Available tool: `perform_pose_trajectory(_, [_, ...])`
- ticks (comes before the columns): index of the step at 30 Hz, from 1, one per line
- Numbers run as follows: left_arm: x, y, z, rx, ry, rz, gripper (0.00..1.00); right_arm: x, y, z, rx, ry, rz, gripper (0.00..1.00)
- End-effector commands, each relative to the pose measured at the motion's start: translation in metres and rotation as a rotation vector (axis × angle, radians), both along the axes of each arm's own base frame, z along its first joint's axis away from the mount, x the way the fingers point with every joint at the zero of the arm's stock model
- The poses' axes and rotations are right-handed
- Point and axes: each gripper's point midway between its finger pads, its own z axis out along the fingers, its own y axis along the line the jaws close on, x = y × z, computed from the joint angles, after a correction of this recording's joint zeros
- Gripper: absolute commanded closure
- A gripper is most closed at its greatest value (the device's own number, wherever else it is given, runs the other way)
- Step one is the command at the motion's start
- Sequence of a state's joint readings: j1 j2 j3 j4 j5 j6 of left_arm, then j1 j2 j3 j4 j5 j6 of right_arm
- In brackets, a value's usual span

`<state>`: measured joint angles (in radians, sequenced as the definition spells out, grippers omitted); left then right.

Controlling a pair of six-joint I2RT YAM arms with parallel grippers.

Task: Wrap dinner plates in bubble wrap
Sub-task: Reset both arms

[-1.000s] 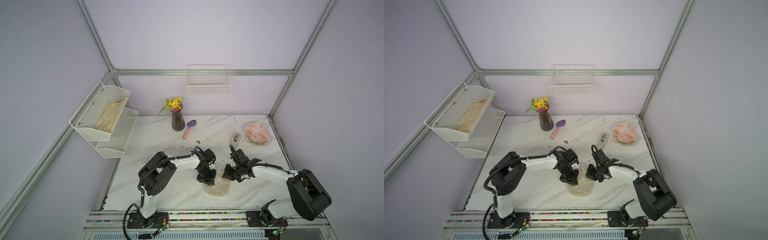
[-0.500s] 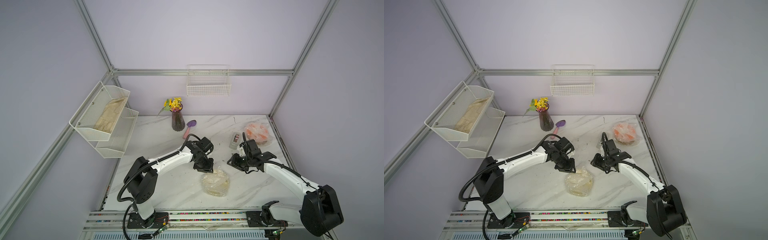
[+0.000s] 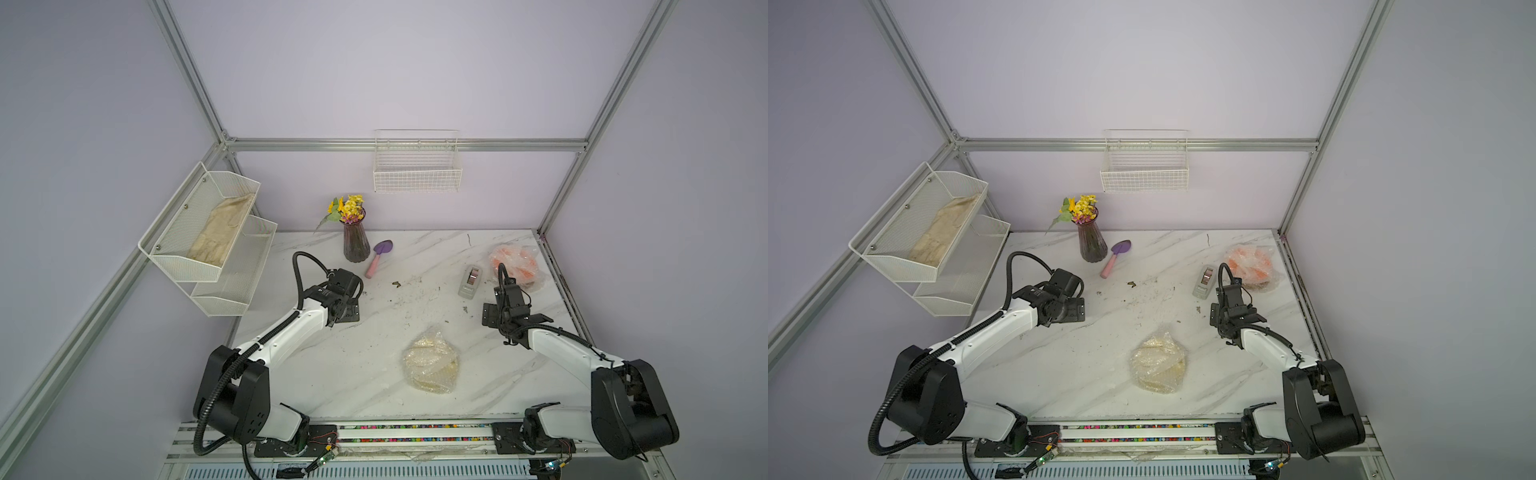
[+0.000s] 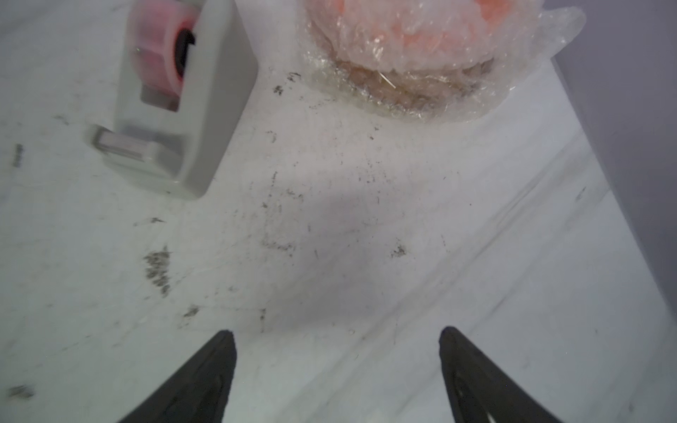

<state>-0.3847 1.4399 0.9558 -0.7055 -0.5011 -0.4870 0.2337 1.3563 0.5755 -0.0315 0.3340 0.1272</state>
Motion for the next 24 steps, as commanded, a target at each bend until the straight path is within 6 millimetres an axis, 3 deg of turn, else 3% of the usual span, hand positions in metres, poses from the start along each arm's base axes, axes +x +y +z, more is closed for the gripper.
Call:
perform_pose_trajectory(1, [0.024,0.046,0.005,0.258,-0.179,0.035,0.00,0.037,-0.008,0.007,-0.067,-0.204,0.044,0.07])
perform_pose_trajectory(2, [0.028,0.050,-0.001,0.278,-0.191,0.015,0.00,0.039,-0.008,0.001,-0.057,-0.217,0.053,0.07])
perform_pose_trajectory(7, [0.052,0.064,-0.017,0.239,-0.299,-0.029,0.00,0.063,-0.006,0.011,-0.031,-0.362,0.118,0.03])
perform_pose_trajectory(12, [0.068,0.060,0.018,0.113,-0.598,-0.105,0.00,0.077,-0.015,0.001,0.121,-0.411,0.115,0.03])
perform_pose_trajectory(14, [0.063,0.063,0.036,0.064,-0.743,-0.132,0.00,0.074,-0.017,-0.016,0.141,-0.411,0.115,0.03])
perform_pose_trajectory(15, [0.061,0.066,0.041,0.053,-0.793,-0.140,0.00,0.075,-0.014,-0.013,0.155,-0.450,0.133,0.03])
perform_pose_trajectory(19, [0.061,0.062,0.016,0.014,-0.824,-0.208,0.00,0.078,-0.015,-0.018,0.142,-0.398,0.135,0.03])
perform_pose_trajectory(21, [0.067,0.058,0.017,0.035,-0.860,-0.251,0.00,0.078,-0.014,-0.018,0.140,-0.392,0.138,0.03])
perform_pose_trajectory(24, [0.081,0.065,0.002,-0.014,-0.690,-0.194,0.00,0.078,-0.014,-0.018,0.136,-0.386,0.140,0.03])
